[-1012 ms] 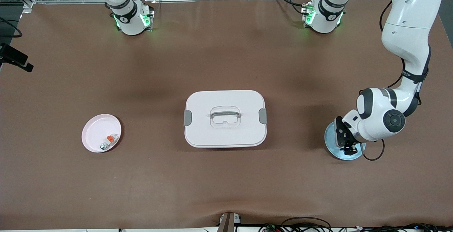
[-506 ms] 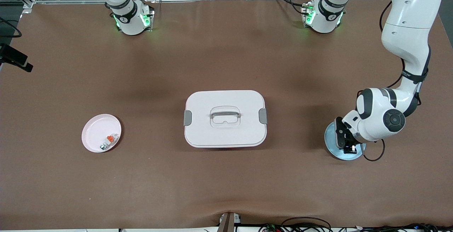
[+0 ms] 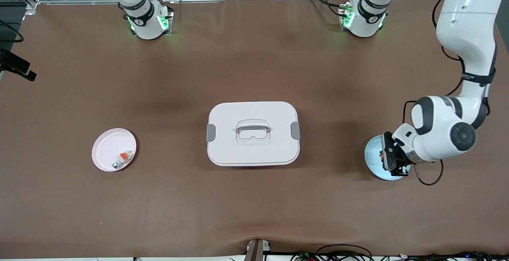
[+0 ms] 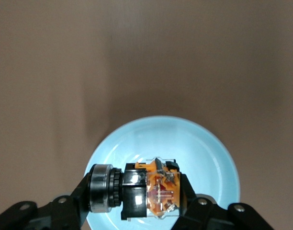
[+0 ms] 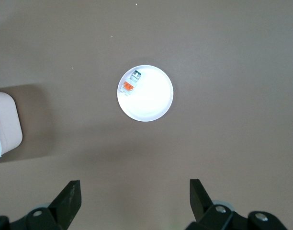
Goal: Transfer orange switch to right arm and place
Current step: 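Lift the orange switch with the left gripper and carry it over the box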
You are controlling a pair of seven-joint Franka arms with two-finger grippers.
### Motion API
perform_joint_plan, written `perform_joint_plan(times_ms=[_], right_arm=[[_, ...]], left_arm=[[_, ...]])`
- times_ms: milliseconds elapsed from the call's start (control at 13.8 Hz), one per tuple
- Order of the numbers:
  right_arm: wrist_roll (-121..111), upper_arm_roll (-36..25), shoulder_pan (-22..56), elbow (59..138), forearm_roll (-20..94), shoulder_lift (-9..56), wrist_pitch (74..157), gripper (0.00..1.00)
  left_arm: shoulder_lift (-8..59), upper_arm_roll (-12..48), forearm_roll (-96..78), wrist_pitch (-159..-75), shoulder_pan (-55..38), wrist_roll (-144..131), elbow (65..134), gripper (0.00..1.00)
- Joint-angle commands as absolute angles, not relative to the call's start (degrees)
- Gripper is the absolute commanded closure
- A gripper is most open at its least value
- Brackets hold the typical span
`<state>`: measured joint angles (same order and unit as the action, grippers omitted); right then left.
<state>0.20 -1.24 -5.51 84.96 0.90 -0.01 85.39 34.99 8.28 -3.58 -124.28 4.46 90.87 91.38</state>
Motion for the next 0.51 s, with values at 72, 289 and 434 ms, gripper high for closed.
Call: perform_joint_plan(times_ms=[72,289,434], right_arm=[[0.3,-0.5,-6.3,85.1,1.5,-0.4,85.5,0.0],[0.3,-0.6,-6.6,85.1,1.5,-0.4,85.4,0.0],[0.3,-0.5,-6.5,85.1,1.5,-0.4,85.2,0.0]], left_arm=[[33.2,8.8,-12.9,-113.5,4.5,90.3,86.1,1.0],[29.8,9.5,-16.3,-109.3,4.0,83.4,86.0,1.0],[28.5,12.4,-16.4,-109.3,4.2,75.7,86.0,1.0]])
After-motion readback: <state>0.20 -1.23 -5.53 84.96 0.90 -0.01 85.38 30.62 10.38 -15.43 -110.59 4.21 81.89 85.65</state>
